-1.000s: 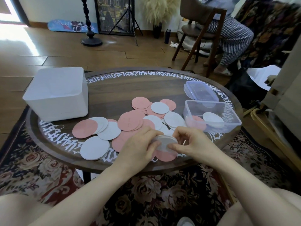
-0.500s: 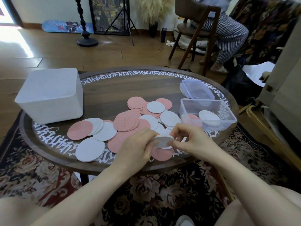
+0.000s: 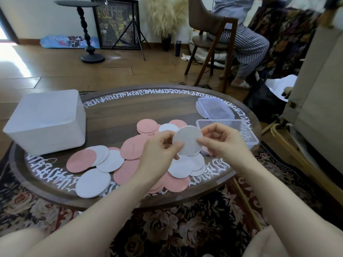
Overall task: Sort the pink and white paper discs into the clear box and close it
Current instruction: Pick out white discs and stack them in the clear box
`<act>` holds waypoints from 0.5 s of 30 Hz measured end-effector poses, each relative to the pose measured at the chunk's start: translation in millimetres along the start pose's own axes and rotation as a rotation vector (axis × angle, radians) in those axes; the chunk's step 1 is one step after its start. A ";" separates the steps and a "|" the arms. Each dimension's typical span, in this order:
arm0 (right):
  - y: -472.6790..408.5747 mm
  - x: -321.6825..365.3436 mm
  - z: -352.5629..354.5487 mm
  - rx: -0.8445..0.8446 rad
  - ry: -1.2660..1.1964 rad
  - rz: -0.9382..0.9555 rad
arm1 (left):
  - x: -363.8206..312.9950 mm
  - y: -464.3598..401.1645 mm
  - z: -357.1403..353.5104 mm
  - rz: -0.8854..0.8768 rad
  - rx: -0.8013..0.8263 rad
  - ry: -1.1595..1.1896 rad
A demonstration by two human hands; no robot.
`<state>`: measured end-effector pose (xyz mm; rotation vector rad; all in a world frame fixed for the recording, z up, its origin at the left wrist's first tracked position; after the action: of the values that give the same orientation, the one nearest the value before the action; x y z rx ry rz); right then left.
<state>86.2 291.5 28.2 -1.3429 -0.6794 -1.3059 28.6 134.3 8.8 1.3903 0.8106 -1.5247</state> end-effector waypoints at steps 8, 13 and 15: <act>-26.6 -17.5 139.0 -0.303 0.417 -0.041 | -21.0 1.2 -78.5 -0.402 0.150 -0.902; -36.8 -62.5 152.5 -0.217 0.664 -0.154 | -3.1 3.1 -100.0 -0.593 0.166 -1.092; -45.2 -62.1 149.8 -0.165 0.818 -0.141 | -1.8 0.2 -98.4 -0.635 0.146 -1.100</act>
<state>76.9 459.0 13.1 -0.7686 -0.0960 -1.8799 68.0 223.5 -4.7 0.1792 0.4185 -2.4797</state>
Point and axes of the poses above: each hand's wrist, its own y-axis away from the middle knuckle, its own z-axis out of the back of the hand, x = y × z, the point moved 10 cm from there along -y, towards the middle knuckle, and after that the axes turned 15 degrees about z, right-handed, at the moved point
